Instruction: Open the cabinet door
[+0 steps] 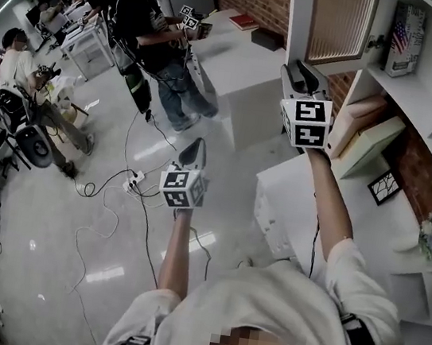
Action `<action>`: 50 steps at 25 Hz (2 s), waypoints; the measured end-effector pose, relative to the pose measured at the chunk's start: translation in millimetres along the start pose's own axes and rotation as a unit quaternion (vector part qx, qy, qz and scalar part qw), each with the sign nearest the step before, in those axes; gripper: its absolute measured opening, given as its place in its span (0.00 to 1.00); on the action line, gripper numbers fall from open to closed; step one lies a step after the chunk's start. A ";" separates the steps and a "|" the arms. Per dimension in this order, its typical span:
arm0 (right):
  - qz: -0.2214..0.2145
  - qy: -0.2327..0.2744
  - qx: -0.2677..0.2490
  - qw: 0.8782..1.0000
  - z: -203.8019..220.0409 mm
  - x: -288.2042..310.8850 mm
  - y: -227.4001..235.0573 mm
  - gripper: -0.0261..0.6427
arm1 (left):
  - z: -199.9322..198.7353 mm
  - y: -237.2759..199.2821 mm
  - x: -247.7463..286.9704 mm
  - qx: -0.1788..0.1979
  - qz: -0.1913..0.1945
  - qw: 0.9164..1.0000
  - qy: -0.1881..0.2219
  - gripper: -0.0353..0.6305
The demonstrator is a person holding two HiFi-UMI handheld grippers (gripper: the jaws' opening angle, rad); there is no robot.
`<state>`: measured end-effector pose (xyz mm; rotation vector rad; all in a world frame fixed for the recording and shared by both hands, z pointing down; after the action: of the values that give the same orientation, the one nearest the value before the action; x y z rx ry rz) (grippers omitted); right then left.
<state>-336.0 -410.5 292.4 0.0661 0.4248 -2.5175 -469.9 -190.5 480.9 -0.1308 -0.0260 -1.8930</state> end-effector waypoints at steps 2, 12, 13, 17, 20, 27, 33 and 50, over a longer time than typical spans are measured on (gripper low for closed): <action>-0.015 0.008 -0.001 1.000 -0.7 -2.2 1.0 0.24 | -0.7 10.8 9.5 0.001 0.012 1.000 -0.001 0.09; -0.009 0.000 -0.007 1.000 19.4 -44.9 34.3 0.22 | -3.1 68.7 52.2 0.005 0.082 0.997 -0.005 0.09; -0.001 -0.005 -0.007 1.000 25.1 -49.7 41.1 0.22 | -1.4 75.1 57.1 0.006 0.090 0.996 -0.006 0.09; 0.031 -0.028 -0.001 0.999 50.2 -73.0 66.9 0.20 | 0.3 100.8 73.7 0.007 0.118 0.993 -0.009 0.09; 0.058 -0.047 0.008 0.997 69.8 -94.3 85.6 0.18 | 1.5 122.6 86.8 0.011 0.143 0.990 -0.007 0.09; 0.126 -0.084 0.023 0.988 114.3 -153.3 123.4 0.08 | 5.3 183.0 114.3 0.020 0.207 0.978 -0.019 0.09; 0.157 -0.119 0.034 0.980 148.7 -198.7 138.8 0.07 | 8.8 227.3 122.9 0.024 0.245 0.969 -0.016 0.09; 0.228 -0.178 0.087 0.953 225.2 -312.4 166.2 0.06 | 29.3 322.7 145.2 0.032 0.330 0.943 -0.039 0.09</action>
<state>26.0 -443.0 501.8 -0.1996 0.0306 -2.0433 -208.1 -428.6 509.8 -0.1483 -0.0862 -1.2133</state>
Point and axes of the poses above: the fingertips, and each gripper's own axes: x forward along the fingers, y to its right, z out of its underside, the point moved 3 cm from there along -x, backward along the fingers
